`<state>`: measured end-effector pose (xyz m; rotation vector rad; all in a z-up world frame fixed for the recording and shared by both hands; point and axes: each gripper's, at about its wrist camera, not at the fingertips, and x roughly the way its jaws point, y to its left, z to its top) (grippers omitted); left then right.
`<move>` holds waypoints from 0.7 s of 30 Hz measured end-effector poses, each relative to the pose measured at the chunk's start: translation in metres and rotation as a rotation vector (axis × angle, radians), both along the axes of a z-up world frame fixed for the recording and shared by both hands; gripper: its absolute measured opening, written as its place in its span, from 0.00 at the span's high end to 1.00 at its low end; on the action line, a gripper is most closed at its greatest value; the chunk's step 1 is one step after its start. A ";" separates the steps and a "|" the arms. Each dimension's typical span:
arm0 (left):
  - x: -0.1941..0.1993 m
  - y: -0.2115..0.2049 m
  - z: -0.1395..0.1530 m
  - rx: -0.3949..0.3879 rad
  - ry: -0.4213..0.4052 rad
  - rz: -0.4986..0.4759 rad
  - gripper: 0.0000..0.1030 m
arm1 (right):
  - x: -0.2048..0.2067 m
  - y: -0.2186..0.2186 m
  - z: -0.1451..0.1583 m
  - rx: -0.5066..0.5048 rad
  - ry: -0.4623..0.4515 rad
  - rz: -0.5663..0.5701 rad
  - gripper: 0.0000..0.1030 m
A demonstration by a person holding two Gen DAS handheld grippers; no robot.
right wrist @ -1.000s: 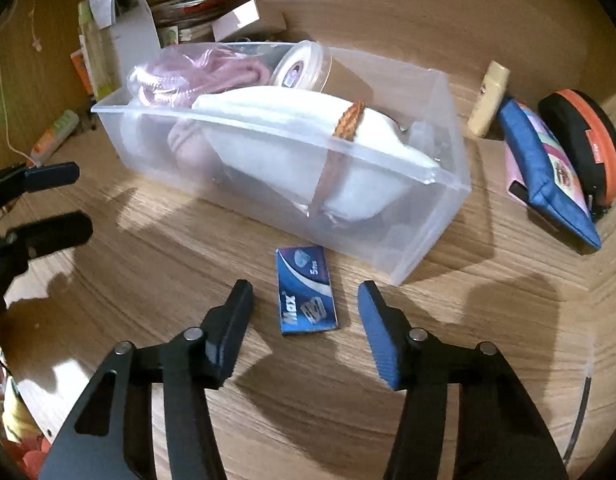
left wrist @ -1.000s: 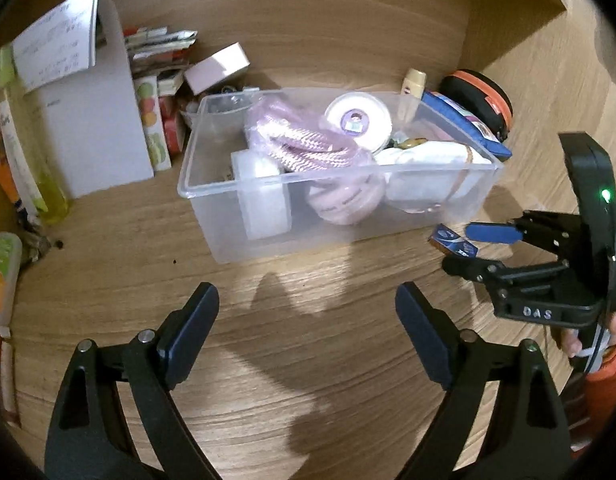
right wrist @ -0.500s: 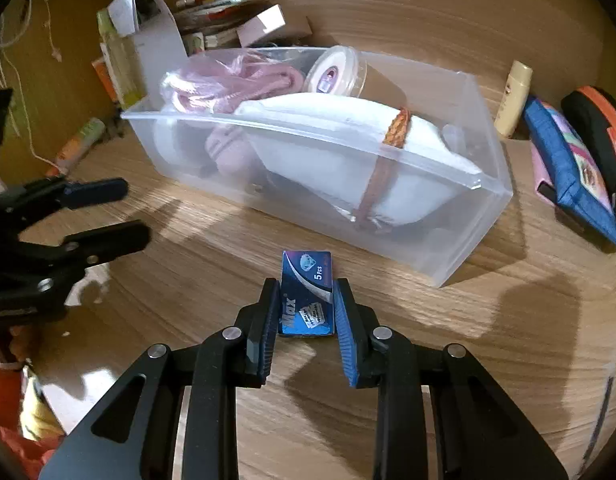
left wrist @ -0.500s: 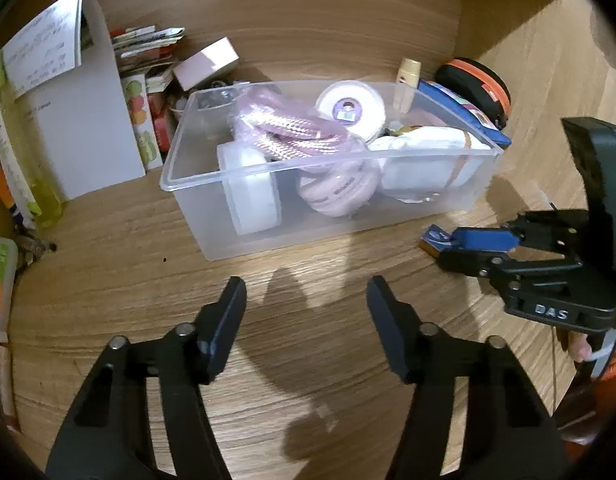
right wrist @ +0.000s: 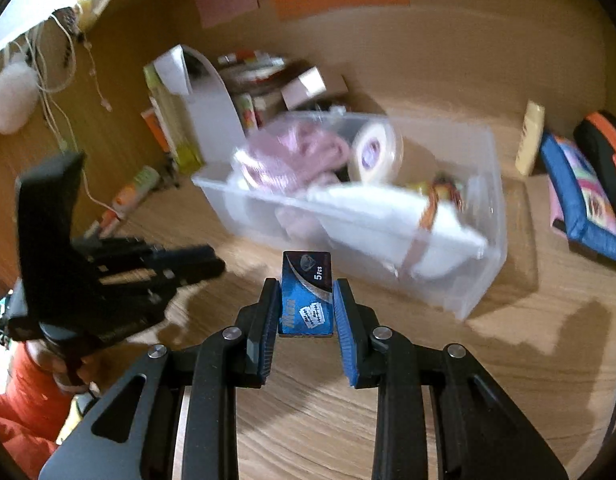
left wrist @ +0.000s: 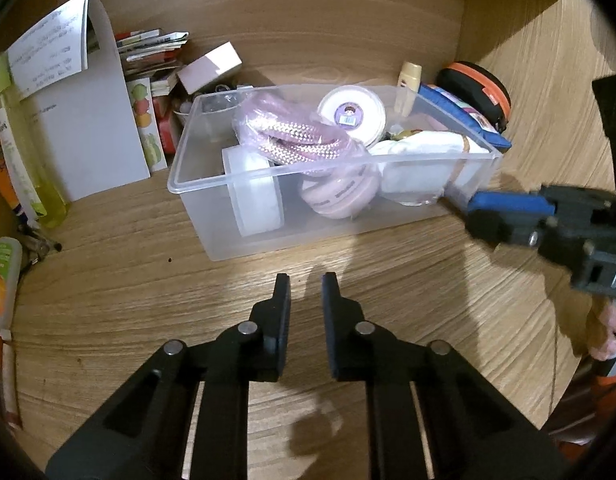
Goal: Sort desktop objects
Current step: 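Carry the blue card box over the clear box and open the right tool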
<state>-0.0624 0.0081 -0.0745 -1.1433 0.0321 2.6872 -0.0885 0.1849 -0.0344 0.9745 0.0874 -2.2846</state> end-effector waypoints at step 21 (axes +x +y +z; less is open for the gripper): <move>-0.034 -0.027 0.084 0.048 0.158 0.013 0.86 | -0.055 0.010 0.066 -0.077 0.160 -0.104 0.76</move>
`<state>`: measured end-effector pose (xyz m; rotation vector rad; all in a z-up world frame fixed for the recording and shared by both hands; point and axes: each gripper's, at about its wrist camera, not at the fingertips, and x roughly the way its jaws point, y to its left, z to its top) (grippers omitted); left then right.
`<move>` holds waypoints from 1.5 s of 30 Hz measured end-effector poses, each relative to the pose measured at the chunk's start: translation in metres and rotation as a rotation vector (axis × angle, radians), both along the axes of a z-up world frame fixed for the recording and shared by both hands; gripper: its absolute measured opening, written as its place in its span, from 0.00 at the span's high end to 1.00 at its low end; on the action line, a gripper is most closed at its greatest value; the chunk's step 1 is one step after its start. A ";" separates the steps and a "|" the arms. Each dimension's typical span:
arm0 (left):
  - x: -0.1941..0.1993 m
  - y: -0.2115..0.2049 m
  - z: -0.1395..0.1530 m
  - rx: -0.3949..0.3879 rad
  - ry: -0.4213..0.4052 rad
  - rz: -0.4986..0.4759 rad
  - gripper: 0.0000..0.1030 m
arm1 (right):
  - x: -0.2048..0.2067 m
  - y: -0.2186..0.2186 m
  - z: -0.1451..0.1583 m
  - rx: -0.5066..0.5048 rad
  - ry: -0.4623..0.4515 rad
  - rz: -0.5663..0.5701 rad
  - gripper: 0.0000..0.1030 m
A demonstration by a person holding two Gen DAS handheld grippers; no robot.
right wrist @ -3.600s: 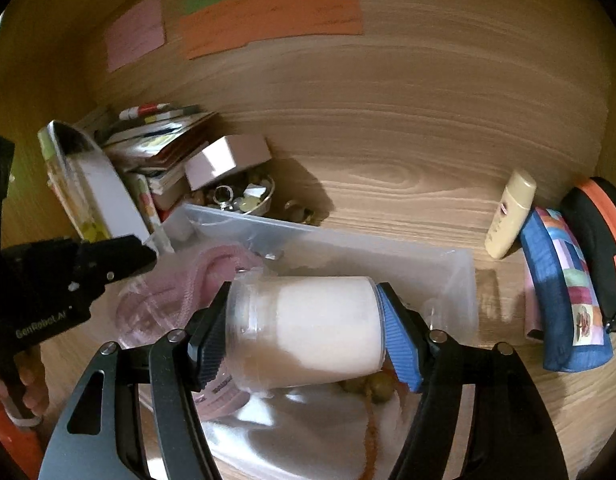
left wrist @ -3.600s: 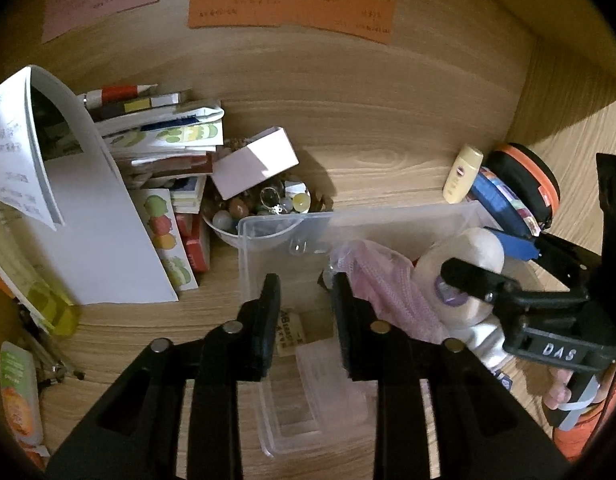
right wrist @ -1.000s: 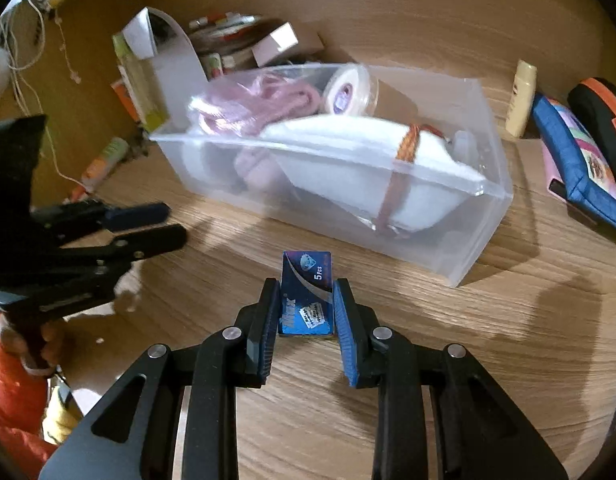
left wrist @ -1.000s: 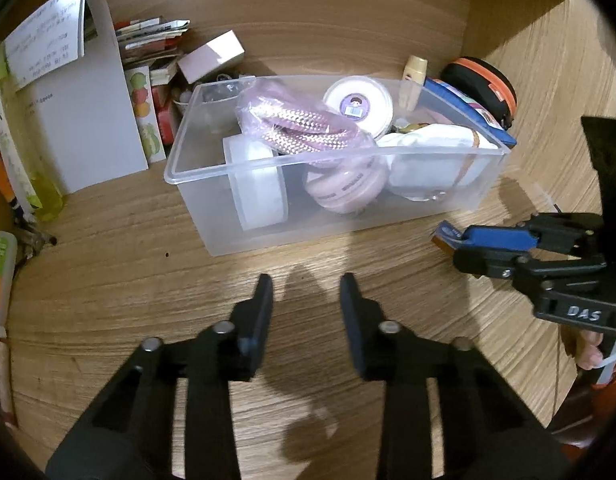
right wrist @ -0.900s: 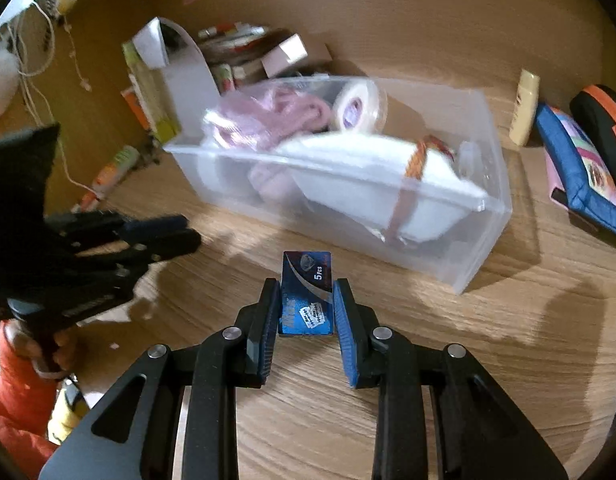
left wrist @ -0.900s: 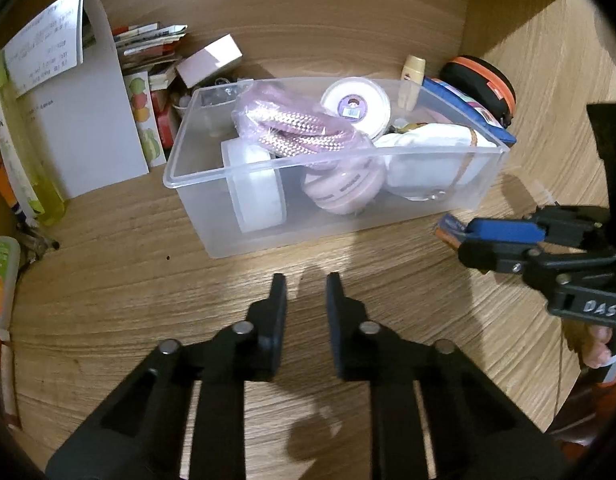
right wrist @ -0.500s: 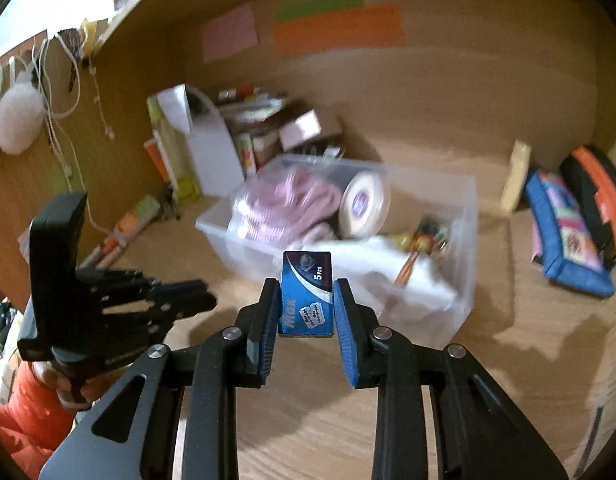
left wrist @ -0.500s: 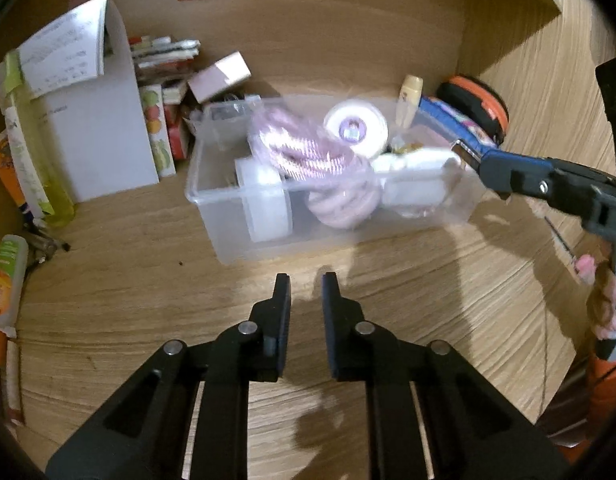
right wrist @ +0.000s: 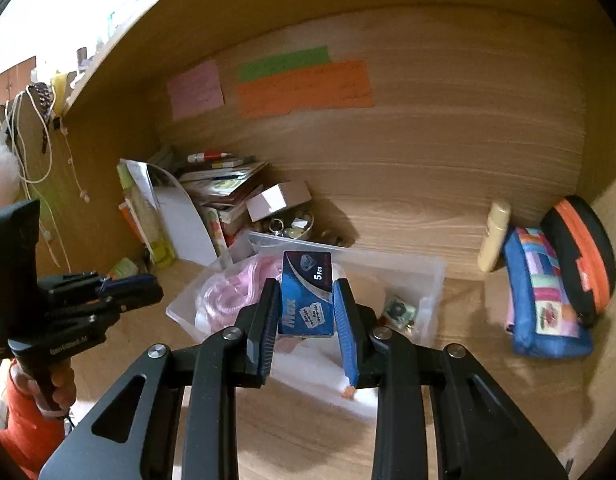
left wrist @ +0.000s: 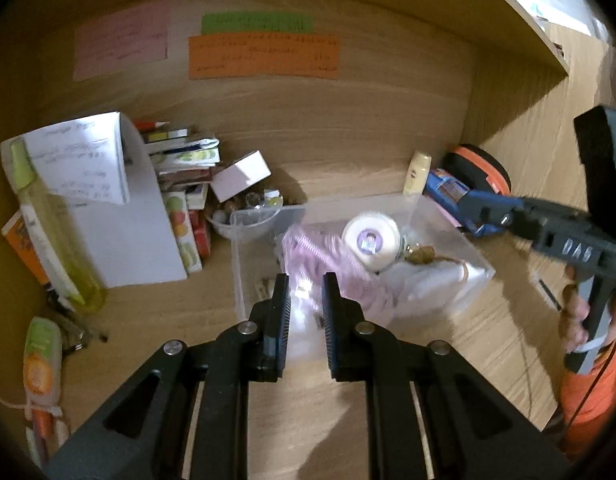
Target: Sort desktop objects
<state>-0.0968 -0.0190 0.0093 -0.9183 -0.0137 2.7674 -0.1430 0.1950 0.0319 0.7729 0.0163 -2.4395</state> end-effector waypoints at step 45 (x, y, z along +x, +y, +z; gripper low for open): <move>-0.024 -0.078 -0.053 -0.041 -0.171 0.251 0.06 | -0.008 0.077 -0.066 0.155 -0.095 -0.312 0.00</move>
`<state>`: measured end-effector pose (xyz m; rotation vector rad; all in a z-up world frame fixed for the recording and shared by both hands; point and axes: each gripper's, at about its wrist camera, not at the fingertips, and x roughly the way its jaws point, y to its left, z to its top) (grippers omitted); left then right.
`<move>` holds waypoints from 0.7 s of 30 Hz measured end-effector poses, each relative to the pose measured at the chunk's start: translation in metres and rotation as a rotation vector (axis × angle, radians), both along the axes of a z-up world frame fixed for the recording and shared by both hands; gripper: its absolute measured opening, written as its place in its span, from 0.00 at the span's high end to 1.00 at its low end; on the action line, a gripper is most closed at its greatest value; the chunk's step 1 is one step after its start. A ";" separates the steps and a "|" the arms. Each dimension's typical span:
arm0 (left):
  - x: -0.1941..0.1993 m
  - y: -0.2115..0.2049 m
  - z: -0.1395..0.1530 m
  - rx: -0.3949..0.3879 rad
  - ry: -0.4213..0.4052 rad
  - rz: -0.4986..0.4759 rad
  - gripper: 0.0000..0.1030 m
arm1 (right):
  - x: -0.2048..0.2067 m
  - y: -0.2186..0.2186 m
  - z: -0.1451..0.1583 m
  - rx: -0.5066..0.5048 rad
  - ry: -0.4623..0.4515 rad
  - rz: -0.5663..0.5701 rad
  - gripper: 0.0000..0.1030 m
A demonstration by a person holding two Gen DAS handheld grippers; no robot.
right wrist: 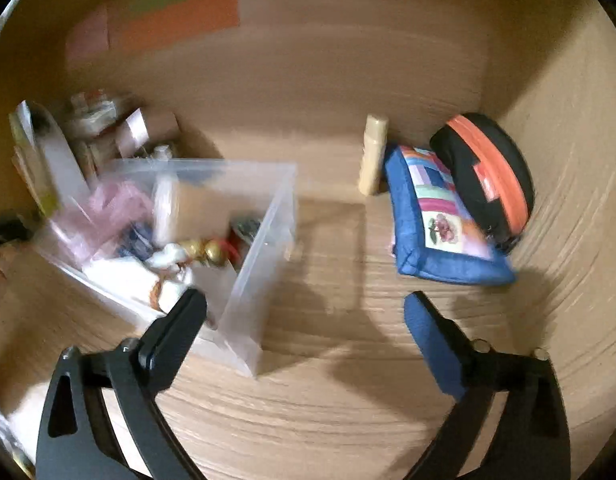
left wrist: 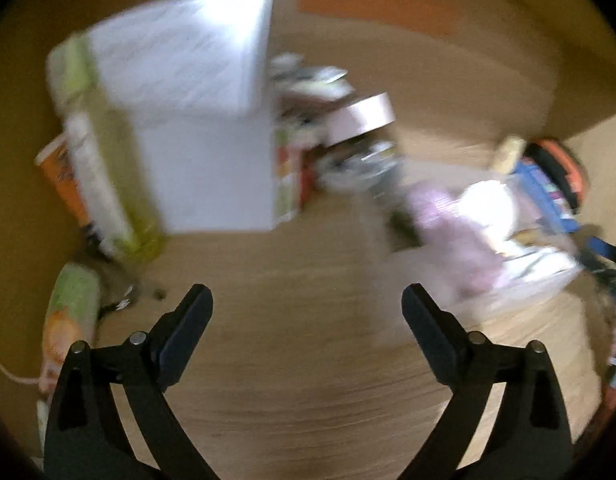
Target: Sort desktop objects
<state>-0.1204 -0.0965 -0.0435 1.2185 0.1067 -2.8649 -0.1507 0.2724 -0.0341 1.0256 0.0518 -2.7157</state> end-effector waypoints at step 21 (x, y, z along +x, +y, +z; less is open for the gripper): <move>-0.007 -0.043 -0.058 -0.028 -0.124 0.131 0.06 | -0.024 0.038 -0.048 0.134 -0.092 -0.156 0.00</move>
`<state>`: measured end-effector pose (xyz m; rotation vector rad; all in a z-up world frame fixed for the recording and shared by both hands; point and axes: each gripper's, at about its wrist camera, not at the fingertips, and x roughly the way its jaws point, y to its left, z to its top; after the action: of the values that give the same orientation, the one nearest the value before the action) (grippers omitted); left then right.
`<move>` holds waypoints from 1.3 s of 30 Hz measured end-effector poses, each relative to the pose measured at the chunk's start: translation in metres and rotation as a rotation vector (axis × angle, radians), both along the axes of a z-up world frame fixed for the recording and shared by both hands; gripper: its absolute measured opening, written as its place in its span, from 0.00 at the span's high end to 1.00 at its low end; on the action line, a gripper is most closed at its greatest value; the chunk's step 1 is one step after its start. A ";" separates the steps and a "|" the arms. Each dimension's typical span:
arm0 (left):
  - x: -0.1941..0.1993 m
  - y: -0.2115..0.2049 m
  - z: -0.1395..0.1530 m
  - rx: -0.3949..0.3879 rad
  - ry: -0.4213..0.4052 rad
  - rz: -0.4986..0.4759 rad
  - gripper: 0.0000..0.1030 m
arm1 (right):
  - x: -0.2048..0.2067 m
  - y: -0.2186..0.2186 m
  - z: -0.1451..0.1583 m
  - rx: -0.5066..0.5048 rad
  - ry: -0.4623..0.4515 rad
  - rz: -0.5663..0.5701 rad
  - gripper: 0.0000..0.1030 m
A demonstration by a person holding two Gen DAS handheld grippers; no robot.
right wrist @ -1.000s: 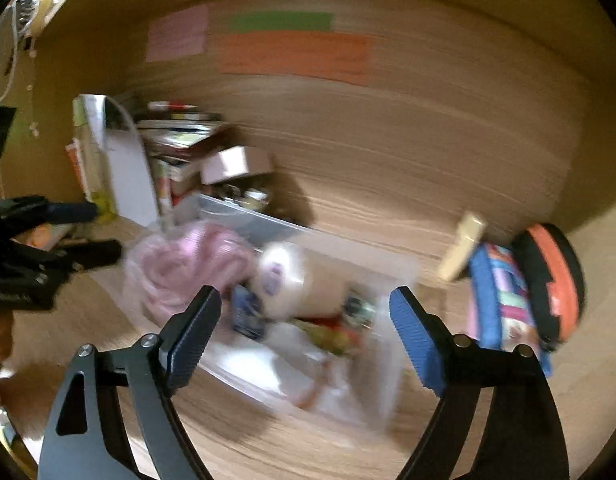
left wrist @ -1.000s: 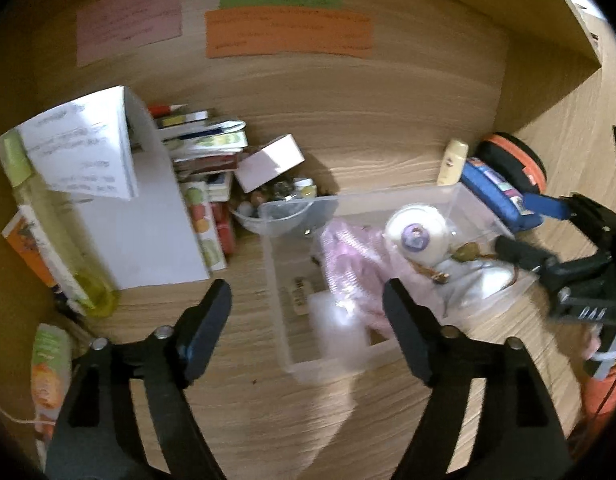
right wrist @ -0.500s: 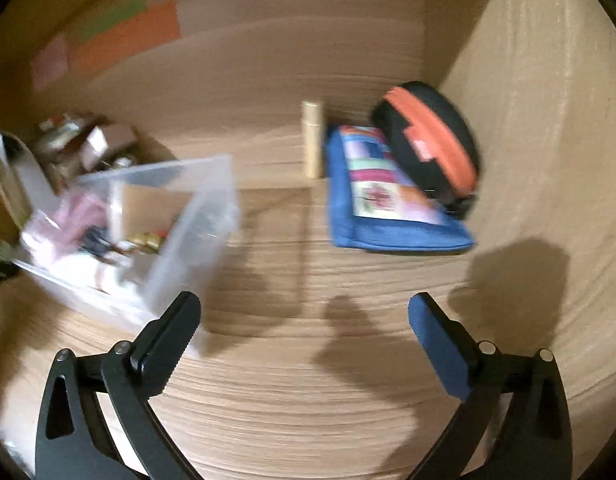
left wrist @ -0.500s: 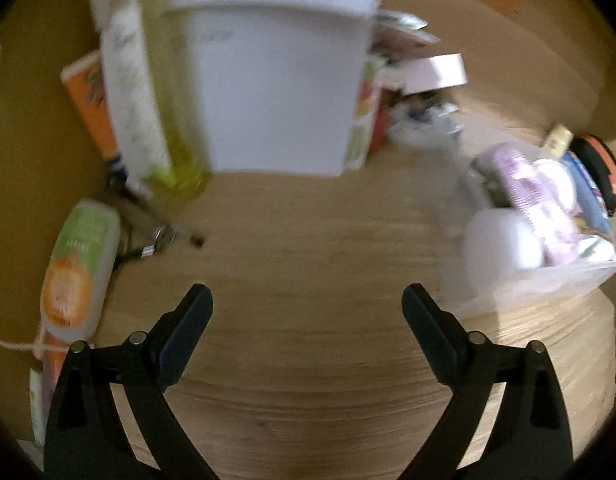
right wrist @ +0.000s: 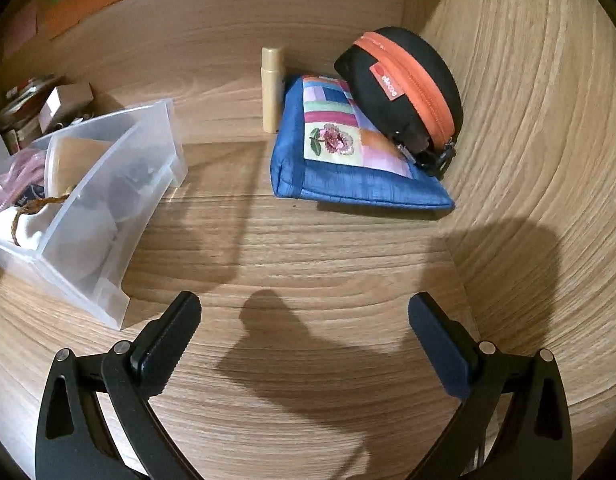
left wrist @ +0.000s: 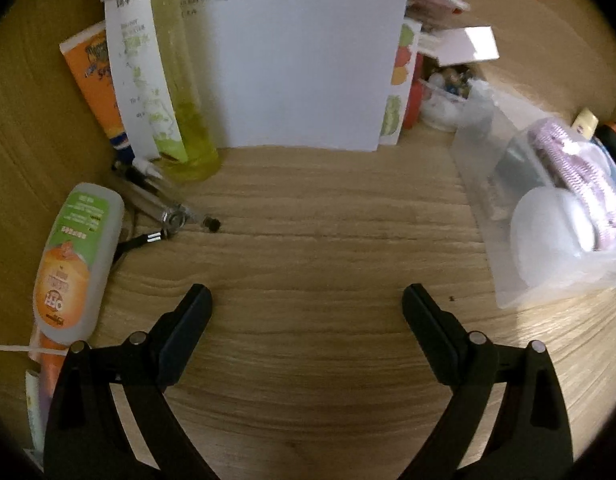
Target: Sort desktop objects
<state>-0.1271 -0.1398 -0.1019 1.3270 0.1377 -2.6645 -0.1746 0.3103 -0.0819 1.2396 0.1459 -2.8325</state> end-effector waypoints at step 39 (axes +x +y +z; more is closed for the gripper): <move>0.116 0.150 0.117 -0.011 0.403 -0.194 0.02 | 0.119 -0.103 0.103 -0.113 0.263 0.280 0.00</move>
<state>-0.0112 0.0101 0.0151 0.8205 0.0429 -3.0609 -0.0552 0.2072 0.0210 0.7543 0.1525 -2.6996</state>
